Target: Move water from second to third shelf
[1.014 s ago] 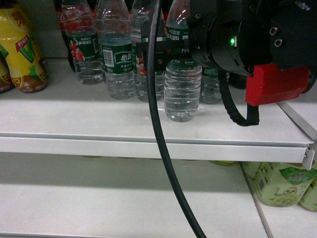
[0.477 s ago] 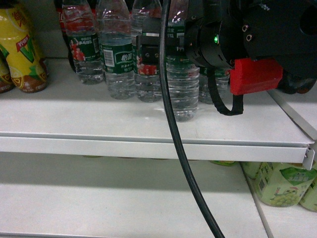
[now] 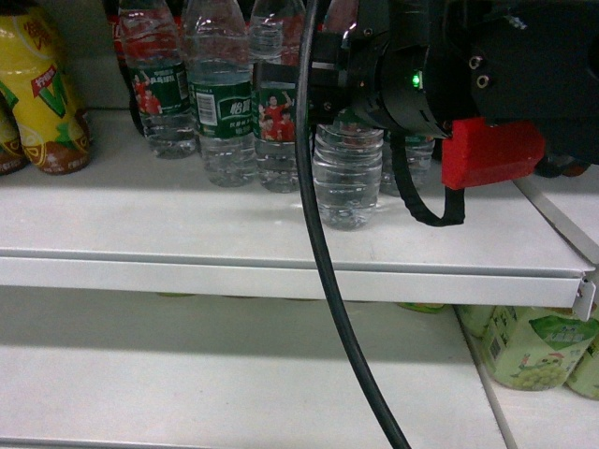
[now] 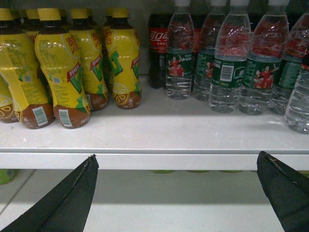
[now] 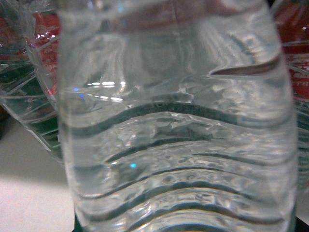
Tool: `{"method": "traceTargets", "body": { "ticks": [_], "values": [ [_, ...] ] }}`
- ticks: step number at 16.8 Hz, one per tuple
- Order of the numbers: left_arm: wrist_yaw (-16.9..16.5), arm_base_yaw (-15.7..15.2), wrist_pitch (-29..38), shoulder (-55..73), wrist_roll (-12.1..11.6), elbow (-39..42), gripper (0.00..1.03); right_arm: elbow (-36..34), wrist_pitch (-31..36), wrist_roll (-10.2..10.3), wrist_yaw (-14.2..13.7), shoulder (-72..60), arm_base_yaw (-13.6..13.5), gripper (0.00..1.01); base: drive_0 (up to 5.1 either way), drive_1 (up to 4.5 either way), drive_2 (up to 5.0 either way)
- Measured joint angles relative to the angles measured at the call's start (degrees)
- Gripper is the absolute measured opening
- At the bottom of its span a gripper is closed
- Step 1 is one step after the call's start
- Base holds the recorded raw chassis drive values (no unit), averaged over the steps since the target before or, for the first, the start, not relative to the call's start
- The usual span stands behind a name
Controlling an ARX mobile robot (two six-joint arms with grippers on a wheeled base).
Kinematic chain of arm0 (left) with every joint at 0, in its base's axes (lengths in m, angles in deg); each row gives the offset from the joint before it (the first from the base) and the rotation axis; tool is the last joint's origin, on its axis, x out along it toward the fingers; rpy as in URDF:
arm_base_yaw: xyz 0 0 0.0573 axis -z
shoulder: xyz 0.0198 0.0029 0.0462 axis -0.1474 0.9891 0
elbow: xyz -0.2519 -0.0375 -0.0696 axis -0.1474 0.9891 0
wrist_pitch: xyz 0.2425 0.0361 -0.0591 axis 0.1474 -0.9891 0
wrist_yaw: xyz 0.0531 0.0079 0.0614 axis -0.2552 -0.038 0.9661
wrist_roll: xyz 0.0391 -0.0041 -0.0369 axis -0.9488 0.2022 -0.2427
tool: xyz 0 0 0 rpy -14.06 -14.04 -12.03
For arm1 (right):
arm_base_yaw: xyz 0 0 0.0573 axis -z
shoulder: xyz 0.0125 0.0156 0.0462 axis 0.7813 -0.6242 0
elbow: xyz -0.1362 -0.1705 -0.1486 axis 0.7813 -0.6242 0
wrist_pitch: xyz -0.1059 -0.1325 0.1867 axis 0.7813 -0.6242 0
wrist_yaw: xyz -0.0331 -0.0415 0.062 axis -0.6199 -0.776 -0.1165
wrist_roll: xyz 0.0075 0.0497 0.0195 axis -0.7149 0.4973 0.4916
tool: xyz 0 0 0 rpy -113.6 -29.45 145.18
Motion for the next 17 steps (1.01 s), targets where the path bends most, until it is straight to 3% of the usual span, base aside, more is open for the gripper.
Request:
{"method": "traceTargets", "body": {
  "ticks": [5, 7, 12, 17],
  "values": [
    [0.00, 0.00, 0.00, 0.00, 0.00, 0.00, 0.98, -8.96, -0.20, 3.19, 2.47, 8.09, -0.07, 0.44, 0.0, 0.00, 0.0],
    [0.00, 0.00, 0.00, 0.00, 0.00, 0.00, 0.98, -14.49, -0.46, 3.28, 2.62, 13.31, -0.07, 0.44, 0.0, 0.00, 0.0],
    [0.00, 0.00, 0.00, 0.00, 0.00, 0.00, 0.98, -28.65, -1.11, 0.26, 2.34, 32.57, 1.25, 0.43, 0.0, 0.00, 0.0],
    [0.00, 0.00, 0.00, 0.00, 0.00, 0.00, 0.98, -38.29, -10.71, -4.24, 0.68, 52.94, 5.75, 0.43, 0.0, 0.00, 0.0]
  ]
}}
